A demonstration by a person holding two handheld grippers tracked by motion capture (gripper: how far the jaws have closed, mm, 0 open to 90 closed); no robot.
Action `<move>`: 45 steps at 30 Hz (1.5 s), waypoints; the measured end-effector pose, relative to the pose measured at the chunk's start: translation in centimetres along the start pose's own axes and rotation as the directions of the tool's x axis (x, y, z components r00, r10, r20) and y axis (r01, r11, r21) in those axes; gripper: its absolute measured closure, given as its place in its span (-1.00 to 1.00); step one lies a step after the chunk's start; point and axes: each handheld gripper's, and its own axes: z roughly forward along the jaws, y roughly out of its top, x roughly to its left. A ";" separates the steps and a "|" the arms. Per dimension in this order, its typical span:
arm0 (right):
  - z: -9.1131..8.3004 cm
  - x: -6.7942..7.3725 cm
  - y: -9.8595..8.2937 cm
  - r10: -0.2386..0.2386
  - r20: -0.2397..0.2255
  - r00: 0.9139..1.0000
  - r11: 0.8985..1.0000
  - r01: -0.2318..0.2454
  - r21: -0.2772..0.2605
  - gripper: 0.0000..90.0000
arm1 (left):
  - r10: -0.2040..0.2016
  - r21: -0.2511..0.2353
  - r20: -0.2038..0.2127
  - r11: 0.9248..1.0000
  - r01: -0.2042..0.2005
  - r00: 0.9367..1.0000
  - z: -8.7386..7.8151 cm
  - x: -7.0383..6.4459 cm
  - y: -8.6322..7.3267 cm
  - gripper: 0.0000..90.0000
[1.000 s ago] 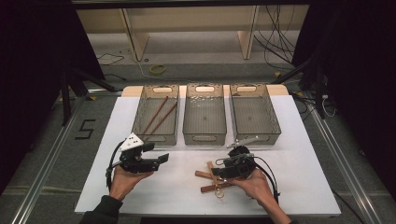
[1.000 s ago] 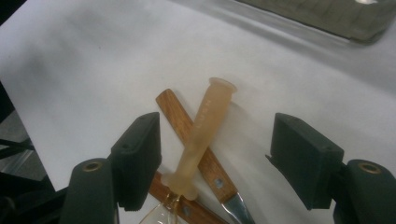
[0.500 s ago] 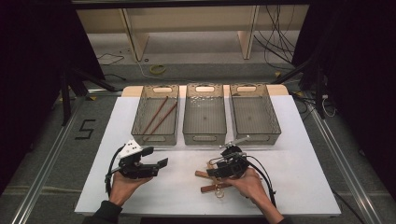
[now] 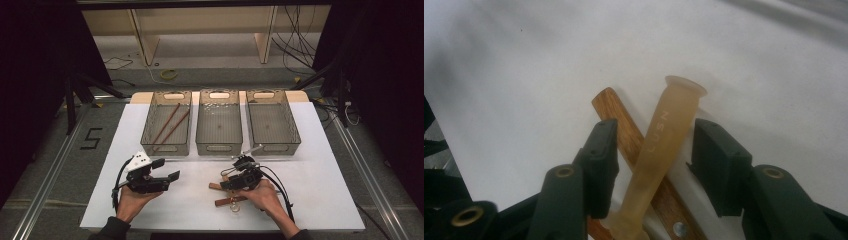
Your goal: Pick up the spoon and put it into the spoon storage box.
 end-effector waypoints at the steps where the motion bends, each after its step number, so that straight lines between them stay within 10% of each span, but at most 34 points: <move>1: 0.1 0.0 0.0 0.000 0.000 1.000 1.000 0.000 0.003 0.22 | 0.003 0.002 0.000 1.000 -0.003 1.000 0.0 0.0 0.0 -0.49; 26: 0.2 0.2 0.1 -0.013 0.000 1.000 1.000 0.013 -0.004 0.66 | 0.007 0.008 0.005 1.000 -0.007 1.000 0.0 -0.1 -0.1 -0.46; 45: -2.6 0.5 0.6 -0.067 0.015 0.998 0.988 0.068 -0.141 0.69 | 0.012 -0.021 0.003 1.000 -0.012 1.000 -0.1 0.1 -0.5 -0.46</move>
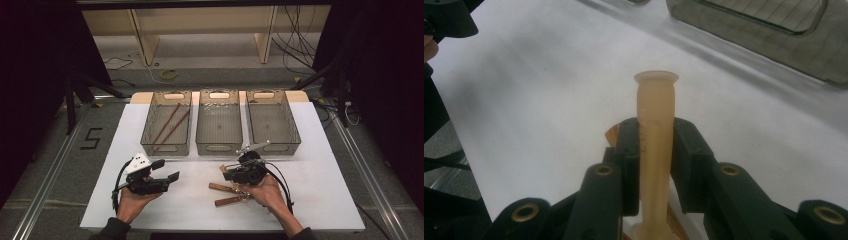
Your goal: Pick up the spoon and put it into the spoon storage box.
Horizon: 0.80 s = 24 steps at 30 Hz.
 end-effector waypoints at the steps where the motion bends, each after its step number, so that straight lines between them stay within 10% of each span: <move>1: -0.1 0.0 0.0 0.000 -0.001 1.000 1.000 0.000 -0.004 0.69 | 0.000 0.000 0.000 1.000 0.000 1.000 0.0 0.0 0.0 -0.46; 24: -2.7 -1.1 1.6 0.028 -0.008 1.000 0.990 -0.028 -0.139 0.69 | -0.020 -0.045 0.039 0.999 0.022 0.999 0.0 0.0 -0.4 -0.55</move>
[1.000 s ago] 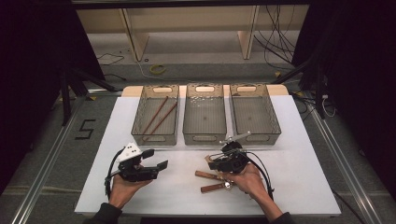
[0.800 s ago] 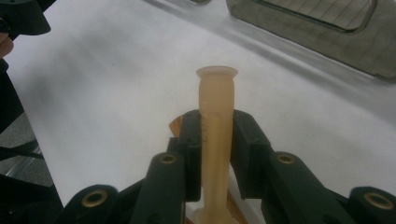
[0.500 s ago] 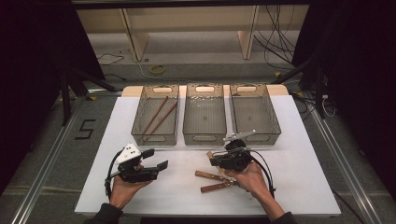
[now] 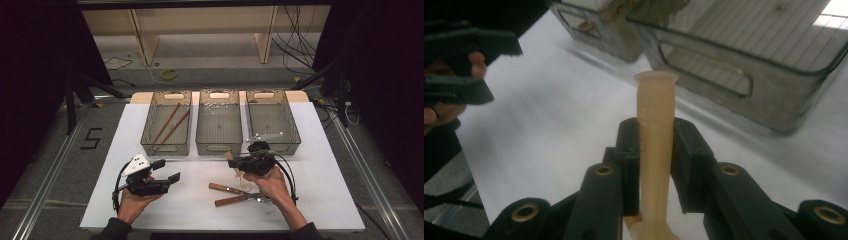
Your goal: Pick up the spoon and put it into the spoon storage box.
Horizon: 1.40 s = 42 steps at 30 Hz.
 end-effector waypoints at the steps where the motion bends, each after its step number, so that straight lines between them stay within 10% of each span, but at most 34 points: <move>1: -0.2 -0.1 0.2 0.002 0.000 1.000 1.000 -0.002 -0.011 0.69 | 0.000 0.000 0.000 1.000 0.000 1.000 0.0 0.0 0.0 -0.55; 42: 0.1 -3.5 10.8 0.042 0.100 0.994 0.986 -0.025 -0.165 0.68 | 0.007 -0.007 0.001 1.000 -0.007 1.000 -0.1 0.0 0.0 -0.55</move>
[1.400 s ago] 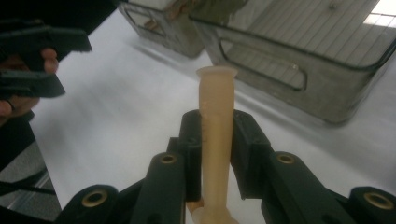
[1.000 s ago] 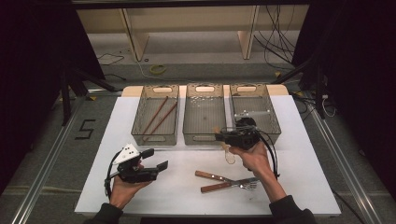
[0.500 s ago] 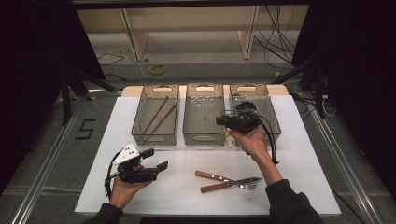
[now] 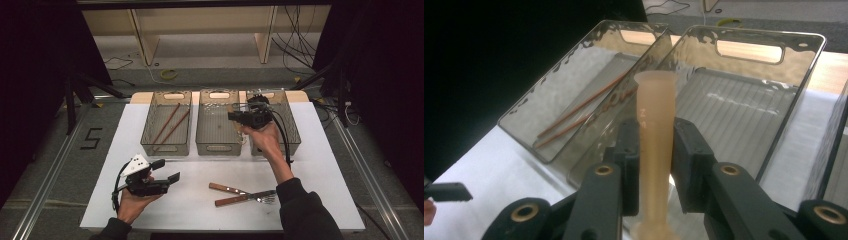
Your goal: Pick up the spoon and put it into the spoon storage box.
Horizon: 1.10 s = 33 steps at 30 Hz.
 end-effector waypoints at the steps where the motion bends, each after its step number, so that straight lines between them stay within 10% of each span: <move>1: 0.0 0.0 0.0 0.000 0.000 1.000 1.000 0.000 0.000 0.68 | 0.000 0.000 0.000 1.000 0.000 1.000 0.0 0.0 0.0 -0.55; 33: 5.5 -0.7 2.2 0.015 0.090 0.996 0.999 -0.019 0.037 0.68 | 0.012 -0.006 0.004 1.000 -0.012 1.000 -0.2 -0.1 0.0 -0.55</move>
